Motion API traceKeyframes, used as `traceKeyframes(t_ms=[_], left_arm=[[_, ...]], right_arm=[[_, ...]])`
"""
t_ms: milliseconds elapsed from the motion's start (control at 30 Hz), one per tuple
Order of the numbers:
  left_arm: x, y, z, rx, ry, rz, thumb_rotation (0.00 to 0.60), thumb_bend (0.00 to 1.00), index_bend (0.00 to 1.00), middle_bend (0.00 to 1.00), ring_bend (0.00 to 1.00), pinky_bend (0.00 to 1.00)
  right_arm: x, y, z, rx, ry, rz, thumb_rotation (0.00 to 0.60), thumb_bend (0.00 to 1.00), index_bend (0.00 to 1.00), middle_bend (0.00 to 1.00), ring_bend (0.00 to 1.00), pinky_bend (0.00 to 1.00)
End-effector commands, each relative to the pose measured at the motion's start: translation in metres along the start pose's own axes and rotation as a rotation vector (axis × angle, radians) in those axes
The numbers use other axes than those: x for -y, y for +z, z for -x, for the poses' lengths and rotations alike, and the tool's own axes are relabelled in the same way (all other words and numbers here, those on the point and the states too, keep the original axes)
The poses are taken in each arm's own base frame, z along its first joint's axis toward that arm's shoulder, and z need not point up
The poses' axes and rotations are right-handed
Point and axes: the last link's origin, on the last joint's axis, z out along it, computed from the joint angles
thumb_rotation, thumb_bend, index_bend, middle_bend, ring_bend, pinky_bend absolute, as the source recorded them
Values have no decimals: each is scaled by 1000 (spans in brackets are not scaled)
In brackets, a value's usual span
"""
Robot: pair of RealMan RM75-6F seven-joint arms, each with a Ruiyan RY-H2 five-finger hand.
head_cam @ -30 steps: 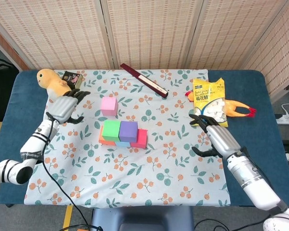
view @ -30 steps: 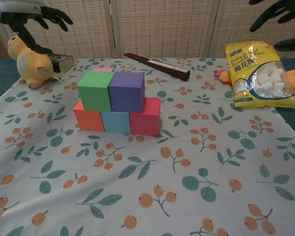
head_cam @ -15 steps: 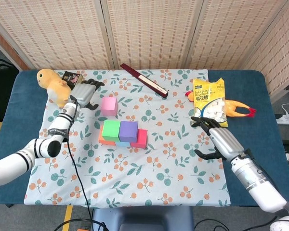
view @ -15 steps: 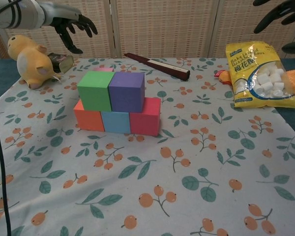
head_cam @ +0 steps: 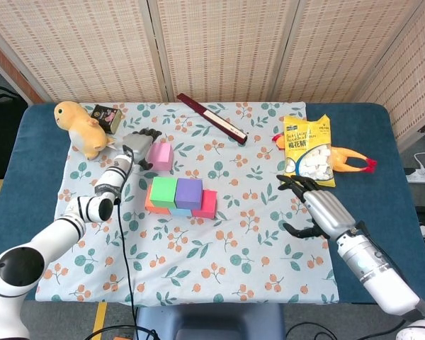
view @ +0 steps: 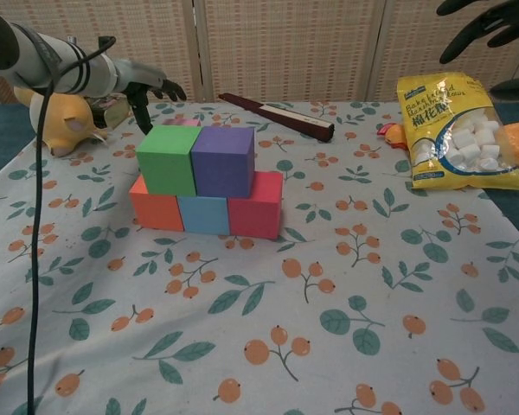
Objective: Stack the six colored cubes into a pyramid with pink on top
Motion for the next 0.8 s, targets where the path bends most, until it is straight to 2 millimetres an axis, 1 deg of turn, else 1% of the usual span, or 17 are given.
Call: traceKeyframes(t_ms=[33,133,267,333,400,467,500,567,633,700,800], left_arm=[[-6,5,6,20,-7,3,600,315,9,0,4,139],[-10,7,10,24,5,5,600,316,10,1,4,137],[-14,13,16,26,8,-4,600,313,37,7,5,137],[-15,15,18,31,1,-9,600,312,59,19,8,137],[-16,18,19,30,5,-15,600,311,104,54,28,139],[-18,20,20,21,-4,-23,600,308,147,106,71,147],[-18,21,20,16,-13,-26,600,307,187,155,115,161],[-19,22,20,-5,-26,-32,600,309,272,259,222,210],[-20,22,22,-22,-28,-34,600,315,376,384,353,292],[-19,22,22,-35,-26,-34,600,326,425,444,410,335],[-19,22,21,-41,-26,-33,600,338,458,491,453,380]], right_arm=[[1,1,1,3,1,-1,600,238,0,188,0,0],[2,1,2,7,5,-2,600,239,0,188,0,0],[2,1,2,11,4,1,600,238,0,188,0,0],[2,2,2,9,4,2,600,239,0,188,0,0],[2,2,2,8,7,5,600,239,0,188,0,0],[2,3,2,7,6,11,600,239,0,188,0,0],[1,3,2,6,7,13,600,239,0,188,0,0],[1,3,2,3,10,17,600,238,0,188,0,0],[1,3,2,-1,12,18,600,239,0,188,0,0],[1,3,1,-5,14,19,600,239,0,188,0,0],[0,2,1,-6,15,19,600,238,0,188,0,0]])
